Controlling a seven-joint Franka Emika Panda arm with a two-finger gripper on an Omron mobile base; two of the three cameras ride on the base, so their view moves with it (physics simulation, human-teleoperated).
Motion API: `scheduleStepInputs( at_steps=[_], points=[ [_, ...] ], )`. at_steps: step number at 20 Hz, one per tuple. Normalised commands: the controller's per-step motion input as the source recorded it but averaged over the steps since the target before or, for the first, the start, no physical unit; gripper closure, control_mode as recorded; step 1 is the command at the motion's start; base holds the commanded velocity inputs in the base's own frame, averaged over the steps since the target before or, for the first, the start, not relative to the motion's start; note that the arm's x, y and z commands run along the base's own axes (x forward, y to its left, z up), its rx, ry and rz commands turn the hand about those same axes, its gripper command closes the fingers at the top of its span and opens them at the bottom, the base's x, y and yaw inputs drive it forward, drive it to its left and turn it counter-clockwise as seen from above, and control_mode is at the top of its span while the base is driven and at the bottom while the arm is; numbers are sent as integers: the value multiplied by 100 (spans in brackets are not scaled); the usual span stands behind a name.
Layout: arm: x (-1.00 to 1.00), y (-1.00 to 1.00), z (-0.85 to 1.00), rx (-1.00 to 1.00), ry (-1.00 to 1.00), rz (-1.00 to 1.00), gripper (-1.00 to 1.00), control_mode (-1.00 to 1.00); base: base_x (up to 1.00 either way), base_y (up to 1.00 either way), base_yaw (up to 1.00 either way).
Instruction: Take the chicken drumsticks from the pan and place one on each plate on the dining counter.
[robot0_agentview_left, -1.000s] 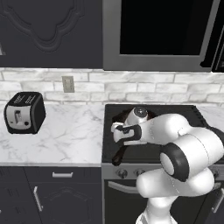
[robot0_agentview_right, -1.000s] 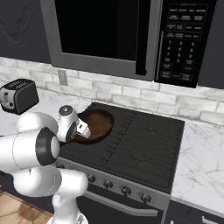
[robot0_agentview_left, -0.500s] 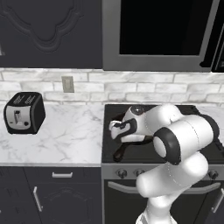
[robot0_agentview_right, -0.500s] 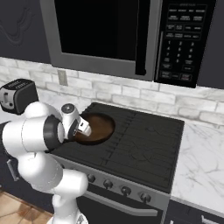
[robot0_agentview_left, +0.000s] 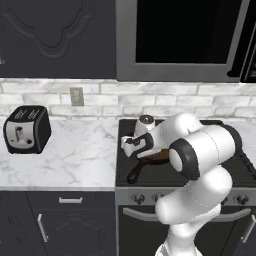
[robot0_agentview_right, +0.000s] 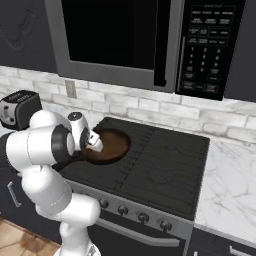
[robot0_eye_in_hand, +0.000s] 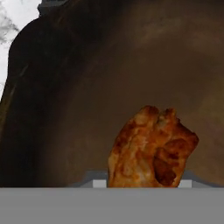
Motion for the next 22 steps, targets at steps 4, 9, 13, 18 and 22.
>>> scheduleStepInputs(
  at_steps=[4, 9, 13, 18, 22],
  points=[
    [-43, -9, 9, 8, -12, -8, 100, -100, 0, 0, 0],
    [-75, -36, 53, 24, -22, -1, 100, -100, 0, 0, 0],
    [-99, -50, 96, 27, -16, 0, 100, -100, 0, 0, 0],
    [-100, -42, 100, 10, -1, 4, 100, -100, 0, 0, 0],
    [-100, -28, 100, -1, 13, 5, 100, -100, 0, 0, 0]
  ],
)
